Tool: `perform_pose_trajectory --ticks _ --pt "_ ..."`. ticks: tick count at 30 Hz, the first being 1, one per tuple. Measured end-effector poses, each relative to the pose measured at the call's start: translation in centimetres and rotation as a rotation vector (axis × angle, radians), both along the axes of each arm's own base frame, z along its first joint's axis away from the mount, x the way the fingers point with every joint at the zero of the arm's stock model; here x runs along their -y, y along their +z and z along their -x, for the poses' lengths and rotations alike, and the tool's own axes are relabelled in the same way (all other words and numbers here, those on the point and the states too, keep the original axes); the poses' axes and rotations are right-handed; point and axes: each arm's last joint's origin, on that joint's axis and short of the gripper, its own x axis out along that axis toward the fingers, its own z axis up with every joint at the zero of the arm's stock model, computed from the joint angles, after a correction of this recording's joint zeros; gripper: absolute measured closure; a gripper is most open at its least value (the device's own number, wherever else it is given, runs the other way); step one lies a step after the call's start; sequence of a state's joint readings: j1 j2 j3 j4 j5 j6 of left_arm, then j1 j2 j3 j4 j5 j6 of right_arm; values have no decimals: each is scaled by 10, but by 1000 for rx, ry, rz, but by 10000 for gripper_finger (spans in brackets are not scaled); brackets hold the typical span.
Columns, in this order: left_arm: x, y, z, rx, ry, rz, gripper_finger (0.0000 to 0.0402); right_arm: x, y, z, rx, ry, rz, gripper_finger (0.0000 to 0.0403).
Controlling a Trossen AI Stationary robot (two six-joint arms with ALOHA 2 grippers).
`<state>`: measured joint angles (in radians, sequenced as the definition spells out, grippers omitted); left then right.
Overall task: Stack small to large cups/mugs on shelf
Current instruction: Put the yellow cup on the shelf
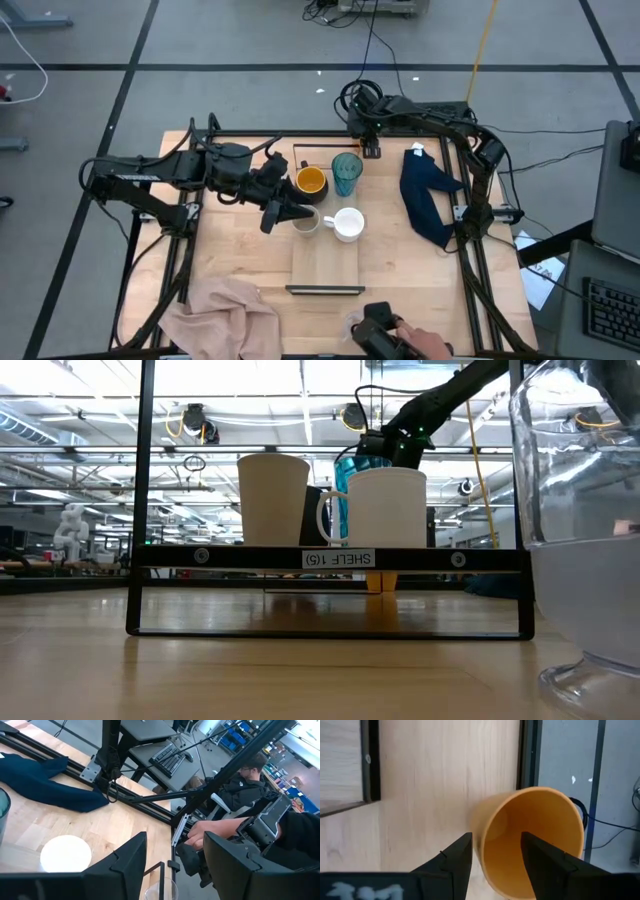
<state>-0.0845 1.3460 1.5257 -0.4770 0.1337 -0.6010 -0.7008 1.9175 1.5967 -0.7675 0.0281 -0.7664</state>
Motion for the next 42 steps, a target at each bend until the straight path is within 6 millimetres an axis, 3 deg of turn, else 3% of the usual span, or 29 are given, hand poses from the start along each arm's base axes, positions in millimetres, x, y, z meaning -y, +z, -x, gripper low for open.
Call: perform_pose_trajectory --ticks 7,16,20,25,30,35,42 --pt "-1 0 0 0 7 3 206 6 -1 5 -1 -23 1 246" --pt "-2 0 0 1 10 4 206 5 -25 18 -48 -53 -46 254" --pt "-4 0 0 1 16 5 206 4 -26 18 -49 -51 -47 290" --pt "-7 0 -1 2 26 3 206 3 -27 19 -68 -36 -58 383" --pt "-9 0 -1 2 33 2 206 1 -27 21 -94 -55 -69 399" --pt "-10 0 -1 6 33 -15 206 -3 -14 27 -94 -71 -57 401" --pt "-15 0 -1 10 43 -37 206 -19 27 42 -25 -127 -33 402"
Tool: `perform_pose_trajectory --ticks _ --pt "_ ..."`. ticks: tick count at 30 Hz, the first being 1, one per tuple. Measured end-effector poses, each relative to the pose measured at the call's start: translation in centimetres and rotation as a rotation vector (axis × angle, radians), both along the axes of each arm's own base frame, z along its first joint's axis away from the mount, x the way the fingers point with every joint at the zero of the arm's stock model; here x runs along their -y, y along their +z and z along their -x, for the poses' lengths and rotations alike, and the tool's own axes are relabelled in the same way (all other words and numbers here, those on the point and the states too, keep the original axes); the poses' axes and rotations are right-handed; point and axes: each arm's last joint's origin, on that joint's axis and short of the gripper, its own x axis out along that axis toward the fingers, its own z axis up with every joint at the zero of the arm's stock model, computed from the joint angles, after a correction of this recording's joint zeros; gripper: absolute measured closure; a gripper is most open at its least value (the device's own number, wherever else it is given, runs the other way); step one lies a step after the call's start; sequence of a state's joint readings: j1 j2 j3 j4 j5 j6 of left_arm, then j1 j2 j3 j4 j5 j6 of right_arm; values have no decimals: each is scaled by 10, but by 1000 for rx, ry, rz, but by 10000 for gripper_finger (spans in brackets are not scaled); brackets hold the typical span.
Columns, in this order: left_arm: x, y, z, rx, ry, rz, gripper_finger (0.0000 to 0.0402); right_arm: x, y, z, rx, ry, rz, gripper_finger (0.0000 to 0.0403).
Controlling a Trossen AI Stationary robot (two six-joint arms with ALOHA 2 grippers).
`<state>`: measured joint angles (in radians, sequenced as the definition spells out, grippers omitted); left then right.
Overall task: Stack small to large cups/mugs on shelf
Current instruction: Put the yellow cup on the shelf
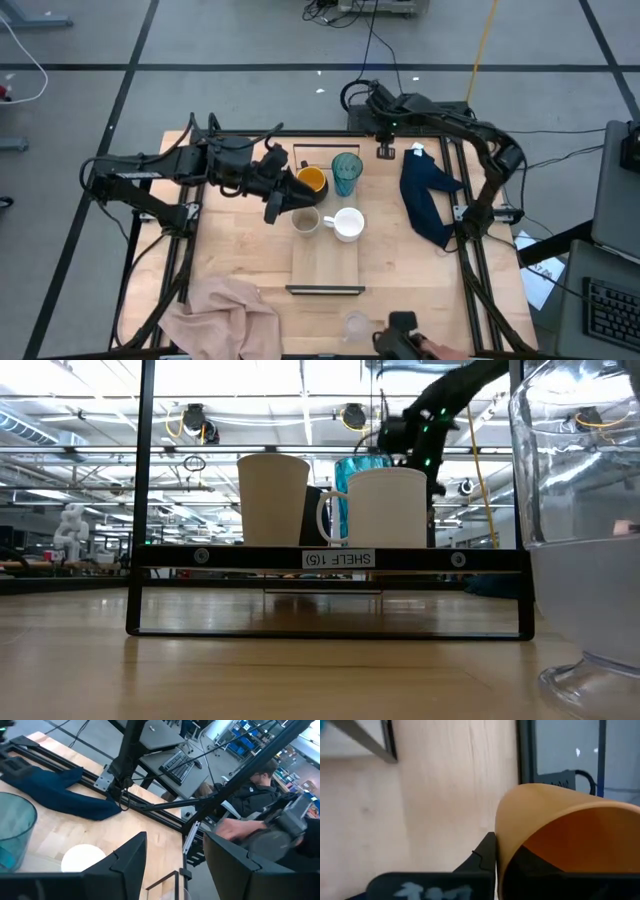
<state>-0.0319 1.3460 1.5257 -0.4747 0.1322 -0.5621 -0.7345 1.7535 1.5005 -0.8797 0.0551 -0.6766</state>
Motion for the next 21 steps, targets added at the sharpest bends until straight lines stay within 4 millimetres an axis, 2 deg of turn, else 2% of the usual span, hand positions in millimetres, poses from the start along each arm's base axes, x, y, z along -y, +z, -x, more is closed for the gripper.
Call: perform_pose_trajectory --ticks 5,11,16,21 --pt "0 0 0 6 -10 -33 206 -31 43 15 100 -46 -16 402" --pt "0 0 0 13 -23 -79 206 -91 82 27 168 -13 -70 402" --pt "0 0 0 14 -28 -98 206 -141 101 34 211 15 -133 402" --pt "0 -2 1 -3 -32 -108 206 -182 108 33 246 26 -200 402"
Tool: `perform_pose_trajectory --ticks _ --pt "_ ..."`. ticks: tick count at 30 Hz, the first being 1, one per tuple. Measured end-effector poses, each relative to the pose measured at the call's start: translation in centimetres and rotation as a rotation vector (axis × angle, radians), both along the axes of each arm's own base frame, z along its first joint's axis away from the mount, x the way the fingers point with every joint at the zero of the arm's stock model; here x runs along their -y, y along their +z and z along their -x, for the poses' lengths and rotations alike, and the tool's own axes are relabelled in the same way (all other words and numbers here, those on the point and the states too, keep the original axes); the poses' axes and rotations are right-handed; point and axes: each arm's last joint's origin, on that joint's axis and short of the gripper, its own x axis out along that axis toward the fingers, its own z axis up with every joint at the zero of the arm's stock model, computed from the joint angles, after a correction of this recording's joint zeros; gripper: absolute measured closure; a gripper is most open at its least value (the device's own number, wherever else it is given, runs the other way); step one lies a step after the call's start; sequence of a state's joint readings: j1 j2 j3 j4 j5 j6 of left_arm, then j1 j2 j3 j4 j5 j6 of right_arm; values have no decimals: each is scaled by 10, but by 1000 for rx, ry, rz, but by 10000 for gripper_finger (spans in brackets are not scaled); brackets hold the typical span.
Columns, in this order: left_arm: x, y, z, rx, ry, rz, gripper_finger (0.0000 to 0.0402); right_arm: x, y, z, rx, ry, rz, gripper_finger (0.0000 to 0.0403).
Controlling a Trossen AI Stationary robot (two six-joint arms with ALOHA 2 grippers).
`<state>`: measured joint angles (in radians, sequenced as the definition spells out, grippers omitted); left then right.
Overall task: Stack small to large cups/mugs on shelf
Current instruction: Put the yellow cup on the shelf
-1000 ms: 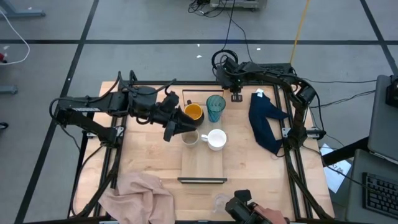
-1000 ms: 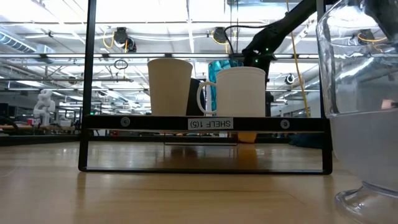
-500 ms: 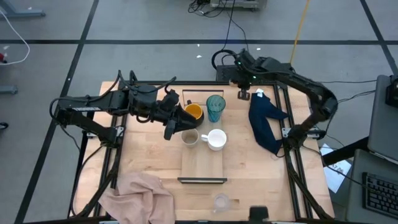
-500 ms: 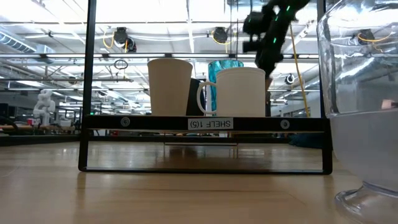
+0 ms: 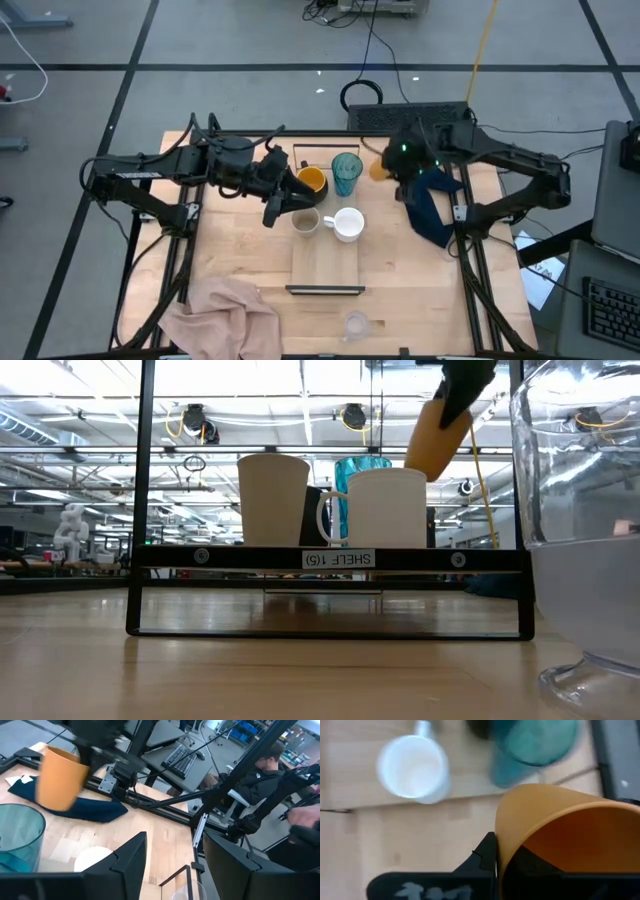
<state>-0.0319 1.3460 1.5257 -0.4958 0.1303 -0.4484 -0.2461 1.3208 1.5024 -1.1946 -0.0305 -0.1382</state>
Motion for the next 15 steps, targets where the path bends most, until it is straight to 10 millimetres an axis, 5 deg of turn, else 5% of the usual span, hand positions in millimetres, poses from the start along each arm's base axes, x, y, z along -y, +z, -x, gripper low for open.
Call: perform_pose_trajectory --ticks 8,15 --pt "0 -4 1 -45 0 -2 206 -68 7 -17 132 124 -93 403" --pt "0 -6 2 -68 -1 -9 206 -104 13 -20 162 153 -167 403"
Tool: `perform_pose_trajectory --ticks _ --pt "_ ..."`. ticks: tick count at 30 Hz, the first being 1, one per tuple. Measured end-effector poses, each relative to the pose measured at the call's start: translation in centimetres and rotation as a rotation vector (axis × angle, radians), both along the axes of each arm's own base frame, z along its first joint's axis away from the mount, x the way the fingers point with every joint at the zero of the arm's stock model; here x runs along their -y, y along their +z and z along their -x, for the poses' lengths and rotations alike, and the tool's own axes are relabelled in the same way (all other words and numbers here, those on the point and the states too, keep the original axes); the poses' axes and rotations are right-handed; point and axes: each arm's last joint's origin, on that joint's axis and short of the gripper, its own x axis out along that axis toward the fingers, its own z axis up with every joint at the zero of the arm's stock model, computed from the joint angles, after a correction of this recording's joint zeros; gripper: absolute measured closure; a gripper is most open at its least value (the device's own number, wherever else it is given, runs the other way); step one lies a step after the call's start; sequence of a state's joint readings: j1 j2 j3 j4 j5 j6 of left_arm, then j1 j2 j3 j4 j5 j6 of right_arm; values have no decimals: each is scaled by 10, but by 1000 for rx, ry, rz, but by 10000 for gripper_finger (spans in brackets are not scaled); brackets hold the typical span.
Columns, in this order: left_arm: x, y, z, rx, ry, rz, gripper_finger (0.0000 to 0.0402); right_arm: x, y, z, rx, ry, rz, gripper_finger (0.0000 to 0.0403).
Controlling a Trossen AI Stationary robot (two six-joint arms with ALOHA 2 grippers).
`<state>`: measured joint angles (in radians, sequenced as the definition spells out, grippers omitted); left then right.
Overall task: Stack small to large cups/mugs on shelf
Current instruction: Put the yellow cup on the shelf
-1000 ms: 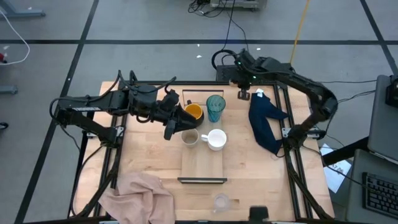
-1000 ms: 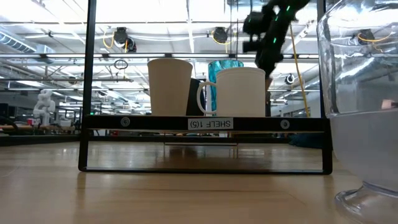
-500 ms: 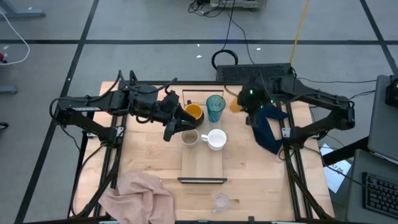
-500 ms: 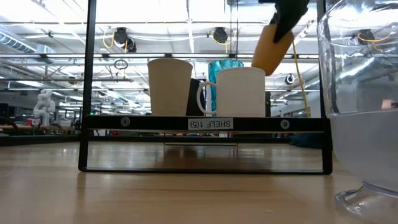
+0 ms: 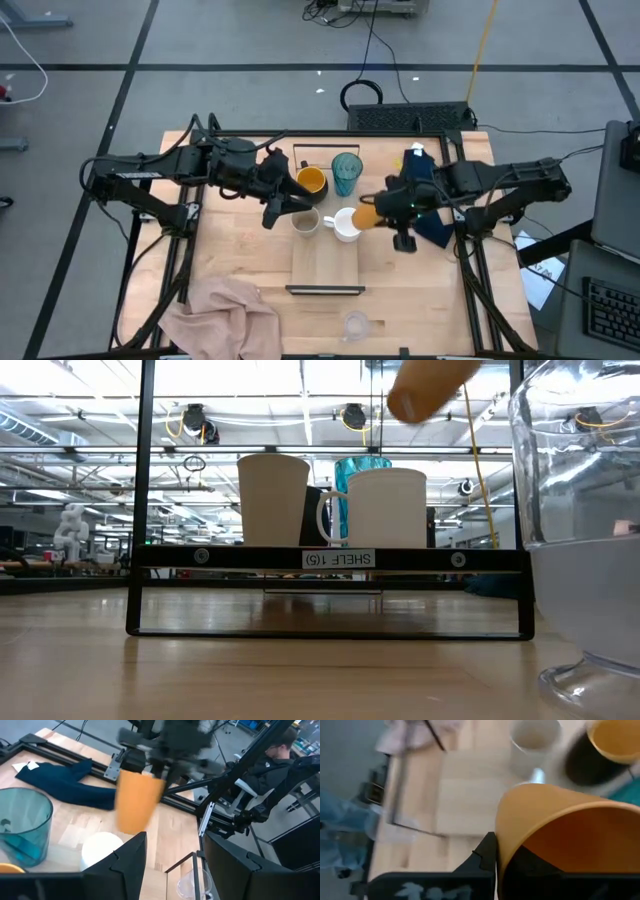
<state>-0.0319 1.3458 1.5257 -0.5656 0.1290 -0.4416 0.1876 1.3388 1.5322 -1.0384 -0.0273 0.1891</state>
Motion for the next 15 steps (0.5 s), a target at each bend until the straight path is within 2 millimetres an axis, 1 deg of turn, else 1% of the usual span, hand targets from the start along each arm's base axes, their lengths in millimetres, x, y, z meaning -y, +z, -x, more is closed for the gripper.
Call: perform_pose_trajectory --ticks 4,8,11,15 --pt "0 -3 1 -29 8 -6 206 -20 10 -3 113 71 -29 403" --pt "0 -5 2 -59 7 -6 206 -28 14 -8 156 87 -114 403" --pt "0 -7 3 -83 -3 -4 206 -32 3 -17 86 85 -159 403" --pt "0 -9 4 -107 -5 -3 206 -39 -25 -37 -60 99 -165 403"
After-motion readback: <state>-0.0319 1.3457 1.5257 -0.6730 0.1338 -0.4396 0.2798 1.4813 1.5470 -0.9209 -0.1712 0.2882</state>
